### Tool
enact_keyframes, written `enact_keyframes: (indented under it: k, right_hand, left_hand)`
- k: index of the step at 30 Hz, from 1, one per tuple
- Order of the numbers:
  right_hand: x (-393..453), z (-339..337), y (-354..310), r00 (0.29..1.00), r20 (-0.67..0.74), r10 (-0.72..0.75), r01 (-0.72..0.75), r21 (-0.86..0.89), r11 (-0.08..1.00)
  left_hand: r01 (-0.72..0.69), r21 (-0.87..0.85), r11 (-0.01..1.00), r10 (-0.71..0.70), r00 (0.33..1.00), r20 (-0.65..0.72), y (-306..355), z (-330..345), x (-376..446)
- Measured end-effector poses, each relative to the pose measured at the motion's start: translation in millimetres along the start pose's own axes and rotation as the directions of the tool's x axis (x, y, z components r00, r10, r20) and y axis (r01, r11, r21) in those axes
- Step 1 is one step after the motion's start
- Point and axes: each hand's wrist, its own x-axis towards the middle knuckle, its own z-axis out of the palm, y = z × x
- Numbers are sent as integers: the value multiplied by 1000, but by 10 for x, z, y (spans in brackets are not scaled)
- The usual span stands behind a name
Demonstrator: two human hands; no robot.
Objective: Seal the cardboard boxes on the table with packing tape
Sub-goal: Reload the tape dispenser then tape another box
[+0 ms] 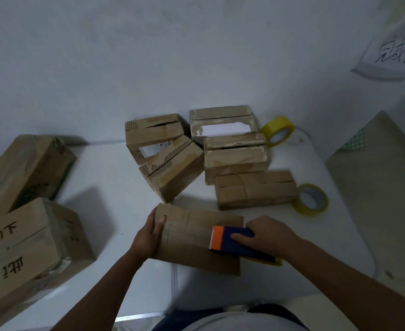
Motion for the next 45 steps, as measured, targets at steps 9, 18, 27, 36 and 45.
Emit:
enact_keyframes:
  k: [9,18,27,36,45]
  right_hand:
    - [192,-1,-275,995,-42,-86,87,18,996]
    - [251,56,-278,995,-34,-97,99,80,992]
    - [181,251,457,994,-32,-108,110,73,991]
    - [225,379,488,982,32,-186,179,164,970]
    - [350,470,53,974,17,-224,210,291,933]
  left_hand:
    - [-25,234,972,74,976,-203,-200,-214,10]
    - [-221,819,529,387,922,-1,-67,260,13]
    - [-163,850,500,352,935,-28,-132,293,60]
    - [-268,813,516,444,896,14,105,705,-241]
    - [-149,819,554,359,931,-73,-104,586,-126]
